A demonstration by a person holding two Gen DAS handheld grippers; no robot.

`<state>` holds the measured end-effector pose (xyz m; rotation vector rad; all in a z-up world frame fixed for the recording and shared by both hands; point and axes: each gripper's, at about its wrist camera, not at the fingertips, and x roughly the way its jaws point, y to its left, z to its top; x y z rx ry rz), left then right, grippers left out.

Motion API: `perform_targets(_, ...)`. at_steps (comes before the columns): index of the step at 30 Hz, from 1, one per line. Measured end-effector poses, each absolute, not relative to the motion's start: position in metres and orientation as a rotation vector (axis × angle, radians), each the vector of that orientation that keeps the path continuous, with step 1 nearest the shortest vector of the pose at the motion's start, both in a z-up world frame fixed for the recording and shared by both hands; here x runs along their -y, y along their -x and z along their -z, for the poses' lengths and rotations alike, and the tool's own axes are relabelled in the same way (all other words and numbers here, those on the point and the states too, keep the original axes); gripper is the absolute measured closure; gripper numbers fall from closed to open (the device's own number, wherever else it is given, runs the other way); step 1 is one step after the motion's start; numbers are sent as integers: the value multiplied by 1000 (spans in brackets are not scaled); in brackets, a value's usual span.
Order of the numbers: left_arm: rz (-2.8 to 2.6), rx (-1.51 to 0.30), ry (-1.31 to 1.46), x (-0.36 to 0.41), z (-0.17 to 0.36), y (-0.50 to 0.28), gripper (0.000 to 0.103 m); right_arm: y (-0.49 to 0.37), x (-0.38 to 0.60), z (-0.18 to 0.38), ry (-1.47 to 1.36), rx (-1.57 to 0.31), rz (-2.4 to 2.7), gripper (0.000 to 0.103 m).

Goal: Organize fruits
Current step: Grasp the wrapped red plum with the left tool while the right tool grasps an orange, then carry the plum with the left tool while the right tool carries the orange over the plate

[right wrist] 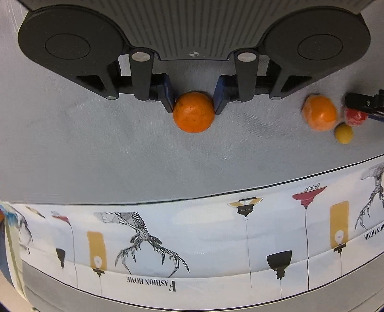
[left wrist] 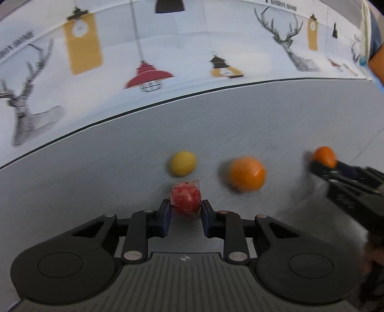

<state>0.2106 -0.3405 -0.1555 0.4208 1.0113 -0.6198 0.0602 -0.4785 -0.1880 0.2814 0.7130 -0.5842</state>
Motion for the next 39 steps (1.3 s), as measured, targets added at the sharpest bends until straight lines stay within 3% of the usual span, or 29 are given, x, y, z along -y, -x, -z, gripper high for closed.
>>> perform_targets(25,341,-1045,-324,118,13,-59,74,85,272,56,-357,-667,310,67)
perform_targets(39,282,-993,-242,15,-20,14,74,122,150,21,-282,-707,65,67)
